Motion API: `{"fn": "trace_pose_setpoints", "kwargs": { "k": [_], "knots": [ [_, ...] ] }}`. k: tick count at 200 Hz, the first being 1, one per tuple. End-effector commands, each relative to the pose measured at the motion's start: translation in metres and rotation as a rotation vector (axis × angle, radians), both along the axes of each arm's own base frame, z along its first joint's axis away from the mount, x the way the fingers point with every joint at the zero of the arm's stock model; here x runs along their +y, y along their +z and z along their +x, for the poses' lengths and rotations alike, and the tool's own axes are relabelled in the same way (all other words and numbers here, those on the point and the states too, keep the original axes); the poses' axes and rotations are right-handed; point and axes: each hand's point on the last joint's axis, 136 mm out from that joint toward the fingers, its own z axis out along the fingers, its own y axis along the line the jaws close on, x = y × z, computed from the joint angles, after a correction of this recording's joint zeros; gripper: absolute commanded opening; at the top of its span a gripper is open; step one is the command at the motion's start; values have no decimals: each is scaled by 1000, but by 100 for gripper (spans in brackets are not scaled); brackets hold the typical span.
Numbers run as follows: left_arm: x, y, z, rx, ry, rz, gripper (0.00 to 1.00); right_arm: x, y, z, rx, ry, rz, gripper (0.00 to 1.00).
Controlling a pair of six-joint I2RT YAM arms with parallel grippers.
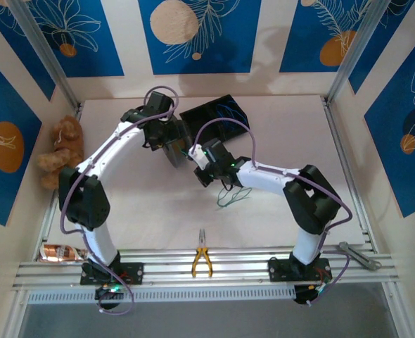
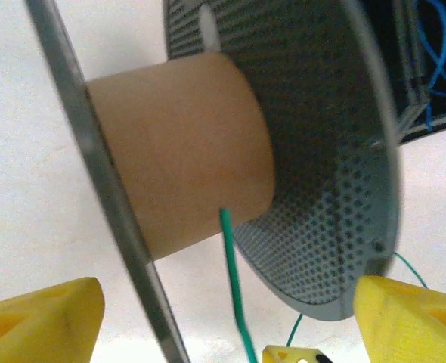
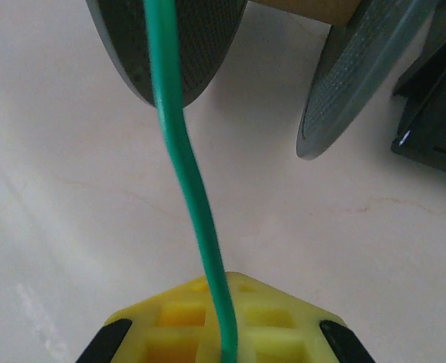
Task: Wrap the cables
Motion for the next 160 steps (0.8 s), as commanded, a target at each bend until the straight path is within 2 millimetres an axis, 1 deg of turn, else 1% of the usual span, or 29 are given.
{"fn": "trace_pose_setpoints", "kwargs": {
  "k": [1,32,52,89,100,114,121,130,143,160],
  "knots": [
    [10,8,4,-6,19,49,82,16,19,14,-70,19,66,0],
    [12,3,7,4,28,62,77,21,15,22,-69,19,63,0],
    [14,1,11,5,42,62,72,23,11,24,-65,26,67,0],
    [18,-9,19,22,64,47,60,28,12,27,-71,43,90,0],
    [20,-12,22,25,70,44,54,30,13,27,-69,50,96,0],
    [22,-18,25,37,80,46,49,32,14,27,-63,58,99,0],
    [22,-20,27,40,82,45,45,33,13,27,-59,61,98,0],
    [22,-21,28,41,84,47,44,34,12,28,-54,61,95,0],
    [23,-23,30,42,88,50,35,36,8,29,-39,64,85,0],
    [23,-24,31,45,90,51,35,37,1,32,-18,61,66,0]
  ]
}}
